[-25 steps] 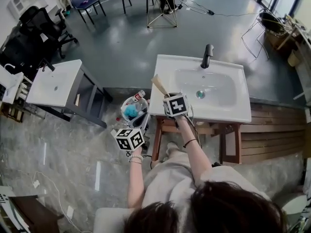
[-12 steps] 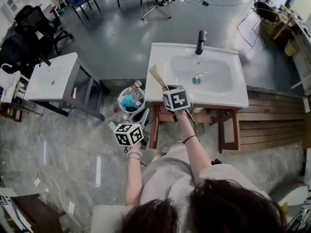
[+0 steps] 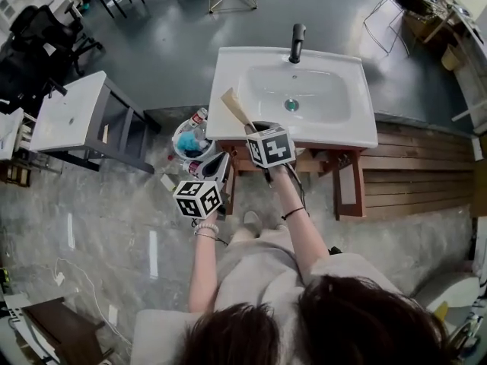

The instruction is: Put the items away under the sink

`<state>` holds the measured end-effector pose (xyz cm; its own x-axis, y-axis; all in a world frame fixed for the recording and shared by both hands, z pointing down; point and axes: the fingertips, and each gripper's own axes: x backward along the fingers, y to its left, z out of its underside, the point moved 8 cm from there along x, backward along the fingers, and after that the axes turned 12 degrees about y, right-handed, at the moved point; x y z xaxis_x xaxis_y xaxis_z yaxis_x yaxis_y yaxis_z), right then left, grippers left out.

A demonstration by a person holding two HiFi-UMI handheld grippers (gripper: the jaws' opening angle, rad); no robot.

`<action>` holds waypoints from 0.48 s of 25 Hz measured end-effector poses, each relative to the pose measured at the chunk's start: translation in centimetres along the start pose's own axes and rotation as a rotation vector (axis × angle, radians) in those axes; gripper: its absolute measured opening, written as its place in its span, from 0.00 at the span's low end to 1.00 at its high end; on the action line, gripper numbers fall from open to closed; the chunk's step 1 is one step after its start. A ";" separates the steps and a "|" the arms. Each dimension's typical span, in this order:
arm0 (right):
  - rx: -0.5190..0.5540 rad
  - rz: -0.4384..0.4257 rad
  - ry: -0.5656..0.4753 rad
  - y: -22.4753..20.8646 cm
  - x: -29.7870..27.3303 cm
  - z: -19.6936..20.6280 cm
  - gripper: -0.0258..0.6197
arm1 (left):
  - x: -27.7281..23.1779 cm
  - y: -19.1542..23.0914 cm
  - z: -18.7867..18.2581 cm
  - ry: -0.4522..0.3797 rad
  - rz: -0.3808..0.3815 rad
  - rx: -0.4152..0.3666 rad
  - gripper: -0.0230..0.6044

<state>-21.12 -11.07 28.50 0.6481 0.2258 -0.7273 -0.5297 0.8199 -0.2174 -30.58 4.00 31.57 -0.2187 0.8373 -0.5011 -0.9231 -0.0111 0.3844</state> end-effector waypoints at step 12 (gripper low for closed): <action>-0.029 -0.067 -0.001 -3.5 5.7 5.4 0.11 | -1.4 -8.5 4.1 0.031 0.010 0.002 0.04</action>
<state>-12.61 -9.82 28.59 0.6834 0.1713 -0.7097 -0.5003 0.8178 -0.2844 -21.17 5.16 32.15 -0.2373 0.8199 -0.5210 -0.9201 -0.0177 0.3912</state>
